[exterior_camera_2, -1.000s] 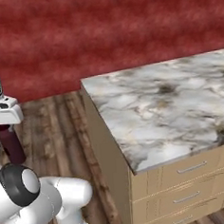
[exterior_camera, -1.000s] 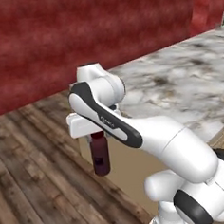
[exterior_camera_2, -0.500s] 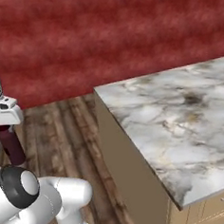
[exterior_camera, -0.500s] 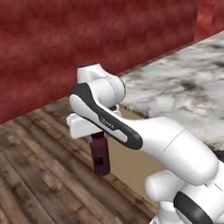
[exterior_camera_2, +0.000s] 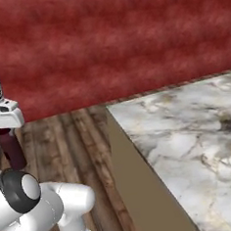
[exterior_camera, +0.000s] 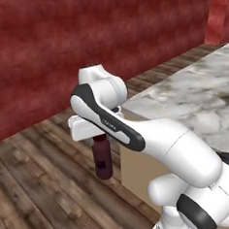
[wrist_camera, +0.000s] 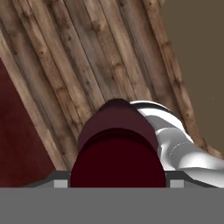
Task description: There is a wine glass and glass cup on the dining counter. Place the wine bottle next to the wine glass and the juice bottle next to the glass cup.
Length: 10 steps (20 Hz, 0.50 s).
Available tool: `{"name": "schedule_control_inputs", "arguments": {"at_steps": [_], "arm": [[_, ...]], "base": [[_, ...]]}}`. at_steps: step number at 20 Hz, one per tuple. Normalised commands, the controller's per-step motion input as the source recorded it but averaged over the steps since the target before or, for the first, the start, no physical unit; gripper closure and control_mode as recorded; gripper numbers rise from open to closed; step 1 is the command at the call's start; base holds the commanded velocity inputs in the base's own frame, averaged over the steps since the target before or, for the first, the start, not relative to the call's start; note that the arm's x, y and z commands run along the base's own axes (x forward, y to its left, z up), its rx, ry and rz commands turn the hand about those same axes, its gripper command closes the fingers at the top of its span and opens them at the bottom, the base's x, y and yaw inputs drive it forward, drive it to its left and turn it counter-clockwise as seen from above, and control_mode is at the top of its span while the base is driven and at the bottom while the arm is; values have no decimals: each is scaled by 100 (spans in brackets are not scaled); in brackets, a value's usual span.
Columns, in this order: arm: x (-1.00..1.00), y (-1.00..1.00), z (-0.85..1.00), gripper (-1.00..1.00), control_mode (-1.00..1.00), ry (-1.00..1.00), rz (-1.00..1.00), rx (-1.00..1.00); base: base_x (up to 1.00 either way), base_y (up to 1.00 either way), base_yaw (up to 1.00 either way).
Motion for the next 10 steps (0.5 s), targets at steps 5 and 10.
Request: {"name": "schedule_control_inputs", "arguments": {"at_steps": [5,10], "arm": [[0,0,0,100,100,0,0,0],[0,0,0,100,100,0,0,0]], "base": [[76,54,-9],[76,53,-10]]}}
